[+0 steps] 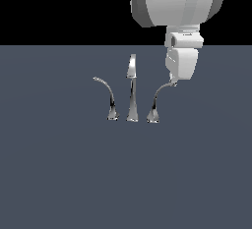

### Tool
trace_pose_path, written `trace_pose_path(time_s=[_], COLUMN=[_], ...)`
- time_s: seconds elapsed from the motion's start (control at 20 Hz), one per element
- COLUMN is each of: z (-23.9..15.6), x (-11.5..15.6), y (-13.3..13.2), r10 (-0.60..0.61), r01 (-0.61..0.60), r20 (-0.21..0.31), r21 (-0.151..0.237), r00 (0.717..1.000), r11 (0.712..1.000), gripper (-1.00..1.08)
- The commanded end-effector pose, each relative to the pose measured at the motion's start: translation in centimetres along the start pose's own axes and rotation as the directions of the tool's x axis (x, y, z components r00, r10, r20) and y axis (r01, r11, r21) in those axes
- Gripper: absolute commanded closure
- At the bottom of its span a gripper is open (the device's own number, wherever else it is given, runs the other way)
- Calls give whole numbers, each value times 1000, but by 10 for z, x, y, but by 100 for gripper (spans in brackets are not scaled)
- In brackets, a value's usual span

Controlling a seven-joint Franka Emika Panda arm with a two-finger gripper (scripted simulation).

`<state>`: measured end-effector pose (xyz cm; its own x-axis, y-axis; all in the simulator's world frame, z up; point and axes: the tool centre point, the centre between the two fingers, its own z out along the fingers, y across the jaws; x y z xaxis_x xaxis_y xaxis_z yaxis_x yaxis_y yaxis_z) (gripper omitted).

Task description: Turn on the faucet by rotating a designated handle.

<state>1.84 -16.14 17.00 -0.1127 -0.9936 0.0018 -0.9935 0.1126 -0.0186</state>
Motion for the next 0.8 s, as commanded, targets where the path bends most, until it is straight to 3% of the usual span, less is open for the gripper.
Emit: trace_pose_path(time_s=[0.0, 0.35, 0.45, 0.75], z=[-1, -1, 0, -1], x=[-5, -9, -3, -29], y=[13, 36, 30, 44], r10=[-3, 1, 9, 5], r01=[3, -1, -9, -5], r20=[3, 2, 0, 1], r21=[-13, -18, -11, -15], r00=[1000, 1000, 1000, 1000], r11=[1000, 1000, 1000, 1000], gripper=[108, 108, 108, 108])
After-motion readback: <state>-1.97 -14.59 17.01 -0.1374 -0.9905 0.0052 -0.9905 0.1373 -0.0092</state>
